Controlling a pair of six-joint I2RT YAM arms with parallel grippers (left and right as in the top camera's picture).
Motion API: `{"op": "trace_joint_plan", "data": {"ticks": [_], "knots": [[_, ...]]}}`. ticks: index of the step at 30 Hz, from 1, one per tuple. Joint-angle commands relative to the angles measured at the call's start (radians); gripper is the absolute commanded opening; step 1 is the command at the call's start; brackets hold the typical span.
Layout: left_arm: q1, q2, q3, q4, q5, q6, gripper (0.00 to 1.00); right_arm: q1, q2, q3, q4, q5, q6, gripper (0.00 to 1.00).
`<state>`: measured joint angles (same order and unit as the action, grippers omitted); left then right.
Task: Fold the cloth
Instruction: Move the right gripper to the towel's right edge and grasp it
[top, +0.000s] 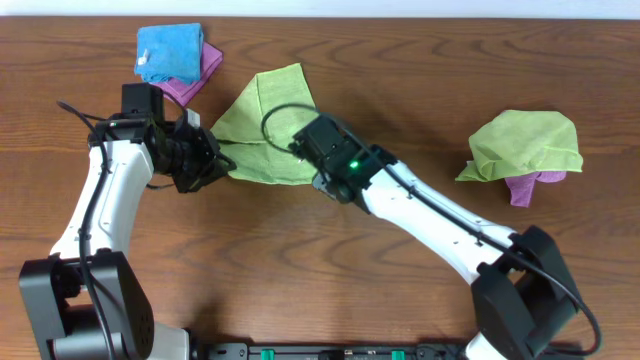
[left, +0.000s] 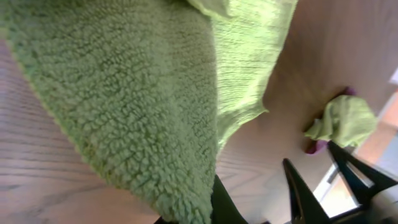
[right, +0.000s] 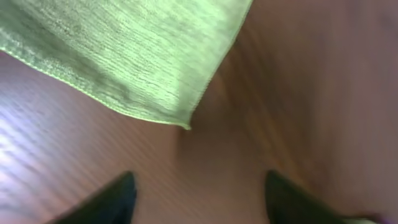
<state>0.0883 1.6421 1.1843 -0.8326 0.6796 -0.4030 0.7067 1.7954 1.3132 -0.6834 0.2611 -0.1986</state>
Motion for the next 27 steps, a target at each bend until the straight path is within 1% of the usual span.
{"op": "trace_joint_plan", "data": {"ticks": [1, 3, 5, 9, 11, 17, 22, 27], "knots": [[0.003, 0.005, 0.009, -0.017, -0.034, 0.065, 0.06, -0.069, -0.018, 0.0, 0.005, -0.224, 0.232, 0.74], [0.003, 0.005, 0.009, -0.024, -0.038, 0.068, 0.06, -0.116, -0.017, 0.0, 0.023, -0.265, 0.335, 0.74], [0.003, 0.005, 0.009, -0.029, -0.042, 0.087, 0.06, -0.153, -0.017, 0.0, 0.039, -0.287, 0.393, 0.73], [0.003, 0.005, 0.009, -0.048, -0.08, 0.105, 0.06, -0.23, -0.009, 0.0, 0.056, -0.404, 0.492, 0.68], [0.003, 0.005, 0.009, -0.054, -0.085, 0.116, 0.06, -0.252, 0.007, -0.001, 0.055, -0.441, 0.549, 0.67], [0.003, 0.005, 0.009, -0.053, -0.085, 0.119, 0.06, -0.268, 0.085, -0.001, 0.079, -0.544, 0.695, 0.68], [0.003, 0.005, 0.009, -0.053, -0.088, 0.119, 0.06, -0.268, 0.143, -0.001, 0.1, -0.59, 0.761, 0.69], [0.003, 0.005, 0.009, -0.053, -0.088, 0.119, 0.06, -0.268, 0.186, -0.001, 0.113, -0.636, 0.795, 0.68]]}}
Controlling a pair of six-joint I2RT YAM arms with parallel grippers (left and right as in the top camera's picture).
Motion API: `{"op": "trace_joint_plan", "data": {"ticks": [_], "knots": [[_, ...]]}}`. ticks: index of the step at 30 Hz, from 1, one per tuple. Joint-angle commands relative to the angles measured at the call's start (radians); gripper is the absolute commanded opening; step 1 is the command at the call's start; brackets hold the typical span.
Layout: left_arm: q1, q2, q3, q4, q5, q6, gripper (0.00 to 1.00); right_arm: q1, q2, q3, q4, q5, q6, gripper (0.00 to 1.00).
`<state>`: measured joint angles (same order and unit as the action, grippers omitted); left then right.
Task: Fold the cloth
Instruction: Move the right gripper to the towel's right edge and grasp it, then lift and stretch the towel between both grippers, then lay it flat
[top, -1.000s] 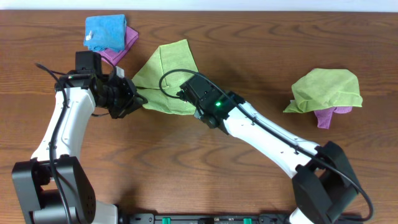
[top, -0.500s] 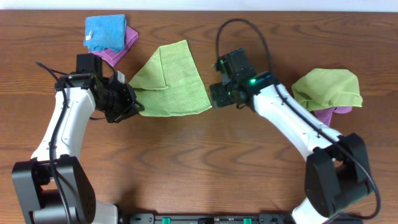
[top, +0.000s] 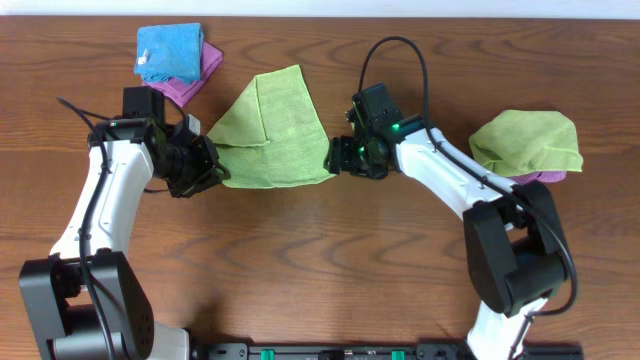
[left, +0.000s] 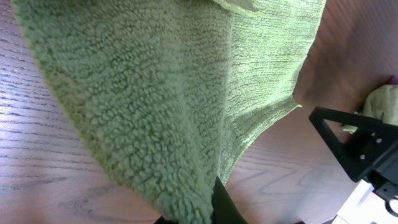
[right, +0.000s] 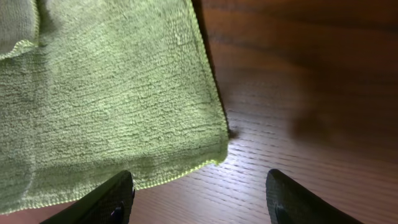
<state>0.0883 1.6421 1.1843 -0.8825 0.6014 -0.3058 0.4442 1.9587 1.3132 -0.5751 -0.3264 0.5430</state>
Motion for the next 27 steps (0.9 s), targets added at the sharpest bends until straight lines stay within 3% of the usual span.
{"op": "trace_joint_plan", "data": {"ticks": [1, 27], "knots": [[0.003, 0.005, 0.009, -0.003, -0.01, 0.022, 0.06, -0.005, 0.026, -0.001, 0.005, -0.048, 0.065, 0.68], [0.003, 0.005, 0.009, -0.002, -0.01, 0.021, 0.06, -0.002, 0.091, -0.001, 0.08, -0.056, 0.176, 0.61]]}}
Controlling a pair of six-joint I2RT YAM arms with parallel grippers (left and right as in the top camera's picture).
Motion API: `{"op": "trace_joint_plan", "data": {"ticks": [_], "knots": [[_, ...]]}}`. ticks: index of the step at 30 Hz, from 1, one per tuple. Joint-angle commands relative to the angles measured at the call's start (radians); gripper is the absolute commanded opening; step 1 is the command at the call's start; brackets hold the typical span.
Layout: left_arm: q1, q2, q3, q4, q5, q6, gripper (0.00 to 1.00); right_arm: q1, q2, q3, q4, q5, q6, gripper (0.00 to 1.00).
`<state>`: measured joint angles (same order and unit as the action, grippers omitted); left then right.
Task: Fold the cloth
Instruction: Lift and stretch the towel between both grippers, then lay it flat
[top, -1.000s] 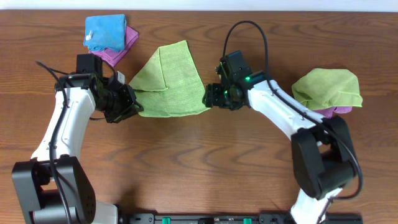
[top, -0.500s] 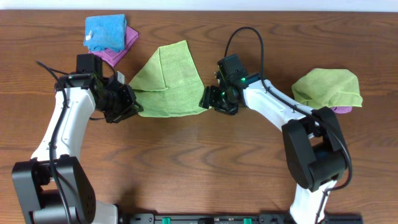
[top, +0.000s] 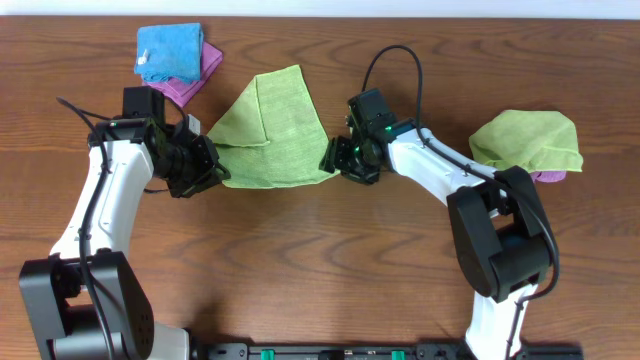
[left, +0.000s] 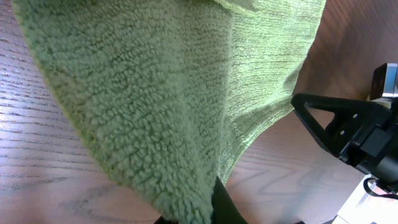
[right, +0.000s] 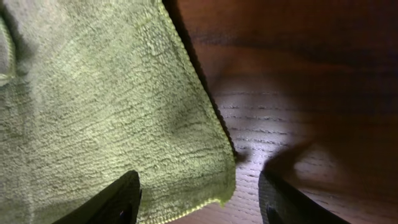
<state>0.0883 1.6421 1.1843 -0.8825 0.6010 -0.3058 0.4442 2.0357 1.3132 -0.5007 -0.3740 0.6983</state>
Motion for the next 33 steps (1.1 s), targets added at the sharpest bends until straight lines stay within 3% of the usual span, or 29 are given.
{"op": "trace_joint_plan", "data": {"ticks": [1, 18, 21, 24, 25, 26, 33], "knots": [[0.003, 0.005, 0.009, -0.002, -0.009, 0.021, 0.06, -0.001, 0.014, -0.001, 0.012, -0.008, 0.021, 0.61], [0.003, 0.005, 0.009, -0.002, -0.009, 0.021, 0.06, 0.015, 0.059, -0.001, 0.02, -0.008, 0.031, 0.57], [0.003, 0.005, 0.009, -0.002, -0.009, 0.021, 0.06, 0.015, 0.068, -0.001, 0.037, -0.008, 0.031, 0.47], [0.003, 0.005, 0.009, 0.0, -0.008, 0.021, 0.06, 0.015, 0.068, -0.001, 0.056, -0.009, 0.026, 0.2], [0.003, 0.005, 0.009, 0.001, -0.006, 0.021, 0.06, 0.015, 0.068, -0.001, 0.064, -0.009, 0.023, 0.07], [0.003, 0.005, 0.009, 0.001, -0.005, 0.021, 0.06, 0.015, 0.068, -0.001, 0.071, -0.009, 0.018, 0.01], [0.003, 0.005, 0.009, 0.017, 0.03, 0.013, 0.06, -0.021, -0.022, 0.0, 0.074, -0.002, -0.048, 0.01]]}}
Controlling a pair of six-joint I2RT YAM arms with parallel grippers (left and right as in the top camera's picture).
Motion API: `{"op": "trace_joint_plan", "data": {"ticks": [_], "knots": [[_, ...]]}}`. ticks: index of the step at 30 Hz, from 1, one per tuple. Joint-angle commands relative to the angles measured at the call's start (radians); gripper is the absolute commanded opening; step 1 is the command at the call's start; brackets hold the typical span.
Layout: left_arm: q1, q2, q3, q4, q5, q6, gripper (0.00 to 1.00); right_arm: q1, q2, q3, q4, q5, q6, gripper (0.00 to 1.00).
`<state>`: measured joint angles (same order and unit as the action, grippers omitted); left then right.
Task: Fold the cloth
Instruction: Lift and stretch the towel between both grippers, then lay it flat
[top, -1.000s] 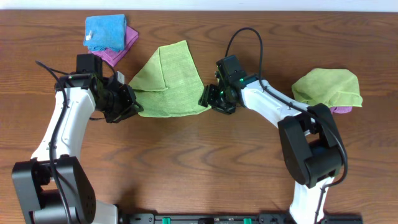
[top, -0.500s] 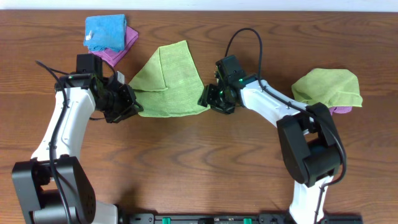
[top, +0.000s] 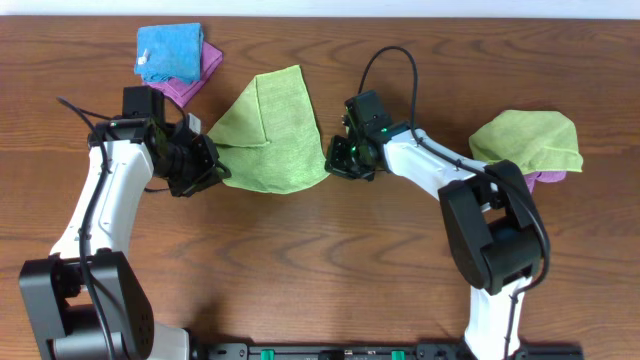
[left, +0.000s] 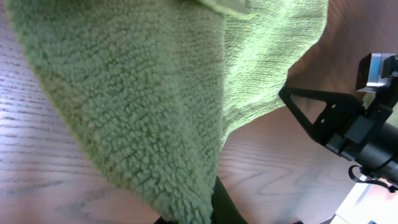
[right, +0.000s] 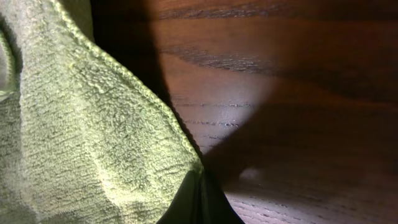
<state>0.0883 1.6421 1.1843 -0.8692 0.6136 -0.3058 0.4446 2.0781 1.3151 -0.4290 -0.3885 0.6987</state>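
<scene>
A lime-green cloth lies partly folded on the wooden table, a flap turned over its upper left. My left gripper is shut on the cloth's near left corner. At the near right corner, my right gripper is shut on the cloth, its dark fingers pressed together on the edge. Between the two grippers the near edge runs a little slack.
A blue cloth folded on a purple one sits at the back left. At the right lies a crumpled green cloth over a purple one. Bare wood fills the front of the table.
My right gripper, open around the cloth's near right corner before, has shut on that corner. The left gripper keeps its hold on the left corner and has not moved.
The left gripper held the near left corner throughout. My right gripper was open over the cloth's near edge, then stood open at the near right corner, then closer around it. Now it is shut on that corner.
</scene>
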Motion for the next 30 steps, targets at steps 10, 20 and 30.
{"op": "trace_joint_plan", "data": {"ticks": [10, 20, 30], "knots": [[0.003, 0.005, 0.009, 0.056, 0.124, 0.006, 0.06, -0.079, -0.325, -0.002, -0.085, 0.084, -0.141, 0.01], [0.003, 0.005, 0.011, 0.307, 0.272, -0.194, 0.06, -0.079, -0.51, -0.002, -0.026, 0.219, -0.217, 0.01], [-0.026, 0.005, 0.011, 0.791, 0.222, -0.44, 0.06, -0.132, -0.458, -0.002, 0.266, 0.254, -0.252, 0.02]]}}
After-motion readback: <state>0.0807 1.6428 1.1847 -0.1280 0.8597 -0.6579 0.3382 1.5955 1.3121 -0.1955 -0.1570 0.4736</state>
